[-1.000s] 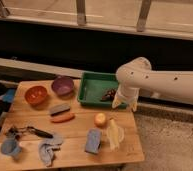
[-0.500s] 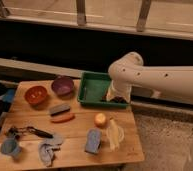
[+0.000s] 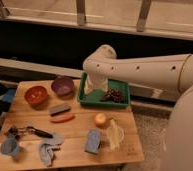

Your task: Place brush in red bowl

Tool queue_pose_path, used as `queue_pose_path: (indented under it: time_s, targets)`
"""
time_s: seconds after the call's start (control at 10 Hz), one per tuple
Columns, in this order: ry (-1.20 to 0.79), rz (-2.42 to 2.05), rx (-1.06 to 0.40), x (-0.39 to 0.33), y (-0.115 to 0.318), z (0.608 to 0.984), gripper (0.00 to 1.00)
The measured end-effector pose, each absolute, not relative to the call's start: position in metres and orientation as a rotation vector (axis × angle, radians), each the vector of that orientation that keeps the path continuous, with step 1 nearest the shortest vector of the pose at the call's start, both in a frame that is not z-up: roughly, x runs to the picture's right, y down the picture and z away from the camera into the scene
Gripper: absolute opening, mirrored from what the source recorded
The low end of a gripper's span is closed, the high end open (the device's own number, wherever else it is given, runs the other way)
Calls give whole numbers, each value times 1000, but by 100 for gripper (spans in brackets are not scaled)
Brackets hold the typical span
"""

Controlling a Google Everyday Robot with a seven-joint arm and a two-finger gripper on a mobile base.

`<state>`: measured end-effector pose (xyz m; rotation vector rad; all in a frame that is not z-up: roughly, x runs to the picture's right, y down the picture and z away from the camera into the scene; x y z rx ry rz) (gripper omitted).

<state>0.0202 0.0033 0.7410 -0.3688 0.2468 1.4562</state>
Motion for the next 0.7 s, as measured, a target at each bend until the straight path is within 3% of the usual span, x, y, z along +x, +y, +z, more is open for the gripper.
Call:
queue_pose_path:
  time_s: [0.7]
  targets:
    - [205, 1408, -391, -6, 4, 749, 66]
